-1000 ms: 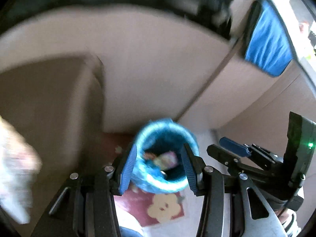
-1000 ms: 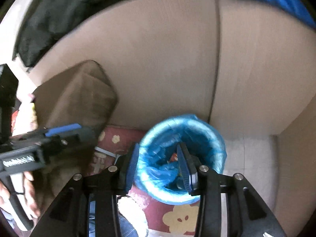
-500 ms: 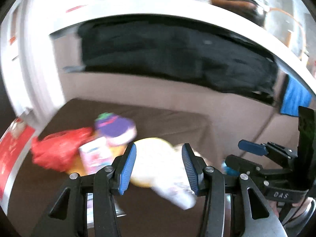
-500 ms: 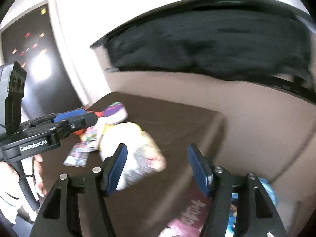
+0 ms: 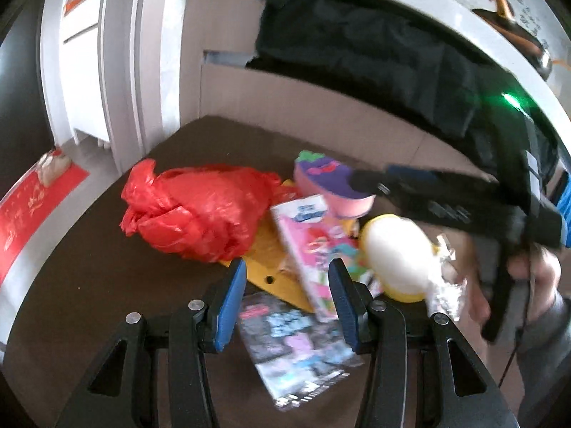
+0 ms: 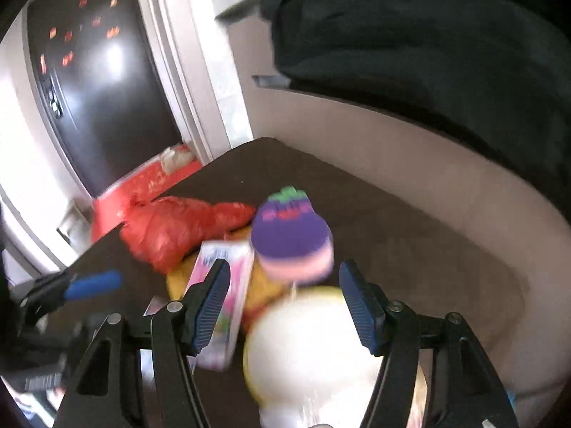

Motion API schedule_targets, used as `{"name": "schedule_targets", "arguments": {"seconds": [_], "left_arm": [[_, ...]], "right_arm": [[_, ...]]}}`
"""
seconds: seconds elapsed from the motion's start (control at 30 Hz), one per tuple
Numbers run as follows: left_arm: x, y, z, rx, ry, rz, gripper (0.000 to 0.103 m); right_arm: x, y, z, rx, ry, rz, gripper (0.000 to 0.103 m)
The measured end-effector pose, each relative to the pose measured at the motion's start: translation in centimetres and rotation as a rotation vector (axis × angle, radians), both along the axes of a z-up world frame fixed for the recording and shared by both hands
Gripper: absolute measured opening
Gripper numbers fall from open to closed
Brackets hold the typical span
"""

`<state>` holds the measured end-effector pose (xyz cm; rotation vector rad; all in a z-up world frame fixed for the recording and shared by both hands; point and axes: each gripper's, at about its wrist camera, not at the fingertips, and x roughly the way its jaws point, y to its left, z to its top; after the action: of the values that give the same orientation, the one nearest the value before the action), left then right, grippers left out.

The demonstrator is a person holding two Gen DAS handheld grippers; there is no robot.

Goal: Collect trash
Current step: 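Grasp the pink tissue pack with the left tool while the right tool grasps the purple sponge, then carry the tissue pack and sponge over the bin and open both tools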

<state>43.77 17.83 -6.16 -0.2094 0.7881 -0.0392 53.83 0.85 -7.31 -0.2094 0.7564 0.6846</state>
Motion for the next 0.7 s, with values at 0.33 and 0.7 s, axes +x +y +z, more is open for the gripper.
{"name": "schedule_targets", "arguments": {"seconds": [0.33,0.7], "left_arm": [[1.6,1.4,-0.8,-0.046,0.024,-0.043,0.049],[5.4,-1.3,-3.4,-0.149,0.12,0.02,0.053]], "right_arm": [[7.6,5.1,-5.7,-0.228,0.086,-0.018,0.044],[-0.2,-2.8,1.5,-0.118,-0.077,-0.074,0.028]]}}
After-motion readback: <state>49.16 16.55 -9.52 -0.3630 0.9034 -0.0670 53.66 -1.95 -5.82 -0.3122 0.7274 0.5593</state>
